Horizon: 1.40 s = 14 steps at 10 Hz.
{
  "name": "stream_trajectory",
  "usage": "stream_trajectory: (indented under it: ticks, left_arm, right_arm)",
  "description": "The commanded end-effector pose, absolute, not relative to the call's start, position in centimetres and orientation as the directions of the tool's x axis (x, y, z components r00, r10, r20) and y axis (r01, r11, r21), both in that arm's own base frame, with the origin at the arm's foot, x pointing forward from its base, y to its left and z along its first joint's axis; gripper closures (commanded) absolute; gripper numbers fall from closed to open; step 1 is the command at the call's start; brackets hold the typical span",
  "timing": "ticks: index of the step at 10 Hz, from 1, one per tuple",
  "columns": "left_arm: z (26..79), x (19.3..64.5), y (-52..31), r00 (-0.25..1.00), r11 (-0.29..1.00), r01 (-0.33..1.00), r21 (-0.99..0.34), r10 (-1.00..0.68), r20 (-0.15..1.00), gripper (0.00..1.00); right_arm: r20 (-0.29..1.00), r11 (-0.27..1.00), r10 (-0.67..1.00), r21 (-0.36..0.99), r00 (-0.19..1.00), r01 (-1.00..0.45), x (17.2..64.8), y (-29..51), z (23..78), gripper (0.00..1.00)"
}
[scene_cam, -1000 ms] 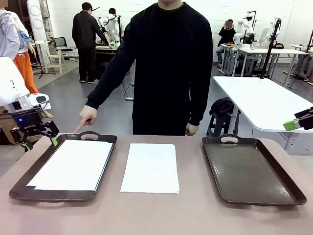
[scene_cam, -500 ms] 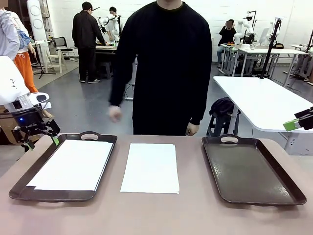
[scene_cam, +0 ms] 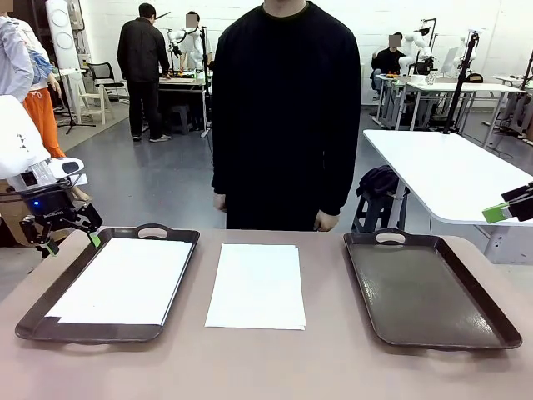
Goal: Sort the A4 documents.
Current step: Receive the A4 Paper.
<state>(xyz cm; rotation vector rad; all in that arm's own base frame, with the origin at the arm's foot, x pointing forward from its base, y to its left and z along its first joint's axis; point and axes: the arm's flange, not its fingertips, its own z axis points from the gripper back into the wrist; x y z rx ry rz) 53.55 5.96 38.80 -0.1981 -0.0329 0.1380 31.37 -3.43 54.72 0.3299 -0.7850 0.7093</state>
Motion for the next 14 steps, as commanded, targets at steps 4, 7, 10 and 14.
stream_trajectory:
  ticks: [4, 7, 10, 14]
  left_arm:
    - [38.8, 53.6, 6.2, 0.991, 0.975, -0.128, -0.182, 0.134, 0.022, 0.0]
    - [44.8, 53.2, 1.7, 0.945, 0.998, 0.004, -0.058, 0.015, 0.327, 0.0]
    - [52.8, 49.0, 1.1, 0.804, 0.981, 0.145, -0.132, -0.039, 0.593, 0.0]
    - [57.1, 45.0, 1.4, 0.638, 0.827, 0.534, -0.178, -0.256, 0.726, 0.0]
  right_arm:
    - [0.741, 0.719, 0.455, 0.022, 0.495, -0.694, 31.5, -3.4, 54.6, 0.0]
    - [0.741, 0.719, 0.455, 0.022, 0.495, -0.694, 31.5, -3.4, 54.6, 0.0]
    - [0.741, 0.719, 0.455, 0.022, 0.495, -0.694, 31.5, -3.4, 54.6, 0.0]
    - [0.741, 0.719, 0.455, 0.022, 0.495, -0.694, 31.5, -3.4, 54.6, 0.0]
